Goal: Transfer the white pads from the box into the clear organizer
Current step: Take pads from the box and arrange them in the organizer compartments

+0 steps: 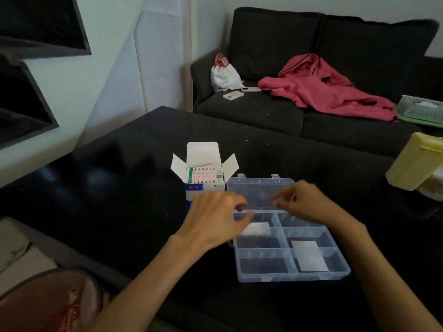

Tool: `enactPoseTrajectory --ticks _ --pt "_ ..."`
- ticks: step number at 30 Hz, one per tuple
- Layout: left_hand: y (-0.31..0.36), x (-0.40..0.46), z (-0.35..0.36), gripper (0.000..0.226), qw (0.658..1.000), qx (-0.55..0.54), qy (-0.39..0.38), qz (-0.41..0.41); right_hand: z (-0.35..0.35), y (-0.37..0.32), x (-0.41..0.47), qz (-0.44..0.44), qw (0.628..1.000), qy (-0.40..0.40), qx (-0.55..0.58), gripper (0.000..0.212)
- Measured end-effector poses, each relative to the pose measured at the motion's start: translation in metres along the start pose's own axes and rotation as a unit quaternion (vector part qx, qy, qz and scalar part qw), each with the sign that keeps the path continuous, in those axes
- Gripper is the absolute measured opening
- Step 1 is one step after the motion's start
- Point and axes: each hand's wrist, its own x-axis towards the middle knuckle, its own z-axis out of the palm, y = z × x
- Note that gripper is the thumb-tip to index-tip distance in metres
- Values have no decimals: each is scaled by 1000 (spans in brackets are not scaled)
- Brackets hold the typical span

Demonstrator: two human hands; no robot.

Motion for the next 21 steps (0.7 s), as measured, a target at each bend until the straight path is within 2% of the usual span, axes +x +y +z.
enactPoseTrajectory --ticks 2,3,4,6,9,13,18,21 --pt "-6 0 -20 13 984 2 178 -20 -19 -22 -8 -36 994 92 35 16" --pt "-12 0 -28 13 973 9 227 -46 -23 -37 -9 -64 987 143 45 16" --pt "-19 1 -35 18 970 25 229 -79 -23 -51 -7 -91 978 181 48 16" --pt "-39 0 -37 31 974 66 163 -140 -15 -81 6 -139 968 207 22 19" --pt "-57 -5 -33 36 972 79 126 -183 1 -106 38 -193 968 153 -54 24" --pt "-64 -8 -31 33 970 32 108 -217 13 -112 69 -188 967 48 -165 32" --pt "-70 -6 -29 32 969 -7 71 -238 21 -115 81 -181 950 32 -252 38" --pt "-71 -5 -29 35 963 -28 79 -257 26 -117 83 -183 948 19 -258 40"
